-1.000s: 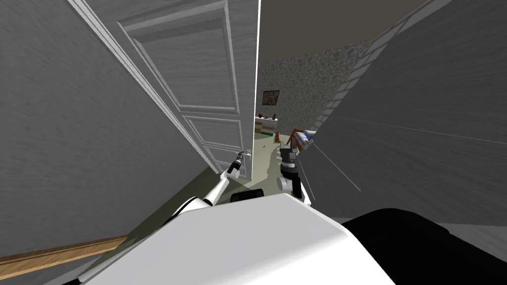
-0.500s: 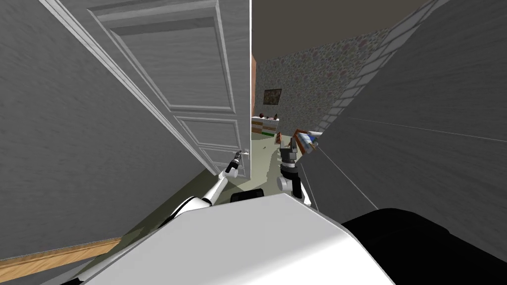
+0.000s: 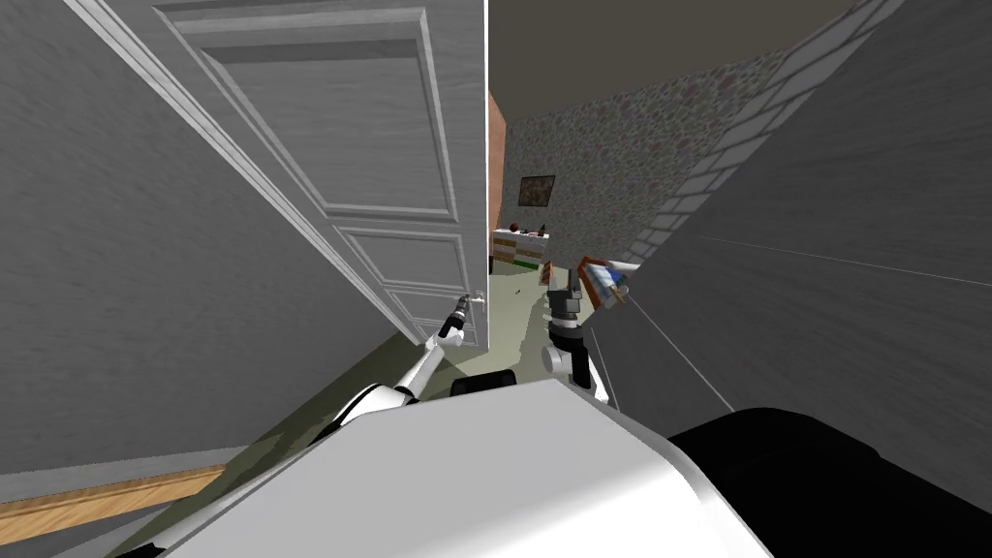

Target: Push the door open

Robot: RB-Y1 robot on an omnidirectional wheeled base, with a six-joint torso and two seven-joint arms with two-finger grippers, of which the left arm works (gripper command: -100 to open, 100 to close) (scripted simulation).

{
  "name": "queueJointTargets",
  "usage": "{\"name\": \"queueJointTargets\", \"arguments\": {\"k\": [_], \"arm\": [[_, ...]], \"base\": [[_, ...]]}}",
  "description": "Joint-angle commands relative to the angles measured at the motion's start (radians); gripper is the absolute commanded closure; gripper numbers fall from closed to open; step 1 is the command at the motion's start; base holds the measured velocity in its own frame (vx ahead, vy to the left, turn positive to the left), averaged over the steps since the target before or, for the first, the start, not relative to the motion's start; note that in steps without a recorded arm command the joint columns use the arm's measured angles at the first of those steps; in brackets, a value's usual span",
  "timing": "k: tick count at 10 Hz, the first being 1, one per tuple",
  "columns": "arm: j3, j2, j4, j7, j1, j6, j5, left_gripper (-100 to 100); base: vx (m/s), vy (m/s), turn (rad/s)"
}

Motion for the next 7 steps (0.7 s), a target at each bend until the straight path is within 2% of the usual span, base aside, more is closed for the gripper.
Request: {"name": "queueJointTargets", "arguments": {"k": [1, 4, 7], "arm": [[0.031, 0.011, -0.004, -0.005, -0.003, -0.004, 0.004, 100], [0.069, 0.003, 0.005, -0.012, -0.007, -0.006, 0.006, 100], [0.102, -0.01, 0.013, -0.019, -0.011, -0.008, 0.009, 100]], "base": [[0.127, -0.175, 0.104], [0.138, -0.145, 0.072], [0.135, -0.179, 0.089]]}}
